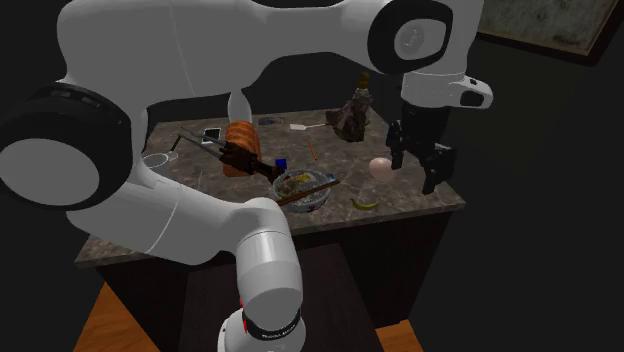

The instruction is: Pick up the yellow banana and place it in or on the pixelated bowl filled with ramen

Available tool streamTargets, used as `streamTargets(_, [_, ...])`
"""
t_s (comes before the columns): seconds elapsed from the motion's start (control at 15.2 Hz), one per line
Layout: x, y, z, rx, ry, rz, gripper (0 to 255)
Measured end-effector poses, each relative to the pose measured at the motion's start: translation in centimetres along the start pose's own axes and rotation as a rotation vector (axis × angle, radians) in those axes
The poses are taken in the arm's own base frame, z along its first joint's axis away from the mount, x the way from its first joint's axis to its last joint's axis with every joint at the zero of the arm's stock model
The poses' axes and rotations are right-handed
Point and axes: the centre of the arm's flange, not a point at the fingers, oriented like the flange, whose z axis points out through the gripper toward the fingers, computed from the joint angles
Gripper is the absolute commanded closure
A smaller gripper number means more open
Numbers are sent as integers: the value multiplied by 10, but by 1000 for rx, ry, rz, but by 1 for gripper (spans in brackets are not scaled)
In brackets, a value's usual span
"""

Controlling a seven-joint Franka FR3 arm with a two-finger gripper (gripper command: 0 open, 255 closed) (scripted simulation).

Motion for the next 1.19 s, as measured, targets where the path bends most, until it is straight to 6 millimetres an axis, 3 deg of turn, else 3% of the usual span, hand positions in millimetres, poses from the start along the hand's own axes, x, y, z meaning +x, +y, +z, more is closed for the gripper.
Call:
streamTargets(0.2, [1,-12,11,-1,0,14,0])
streamTargets(0.59, [4,-66,64,-6,-1,82,0])
streamTargets(1.19, [29,-151,147,-12,-1,190,0])
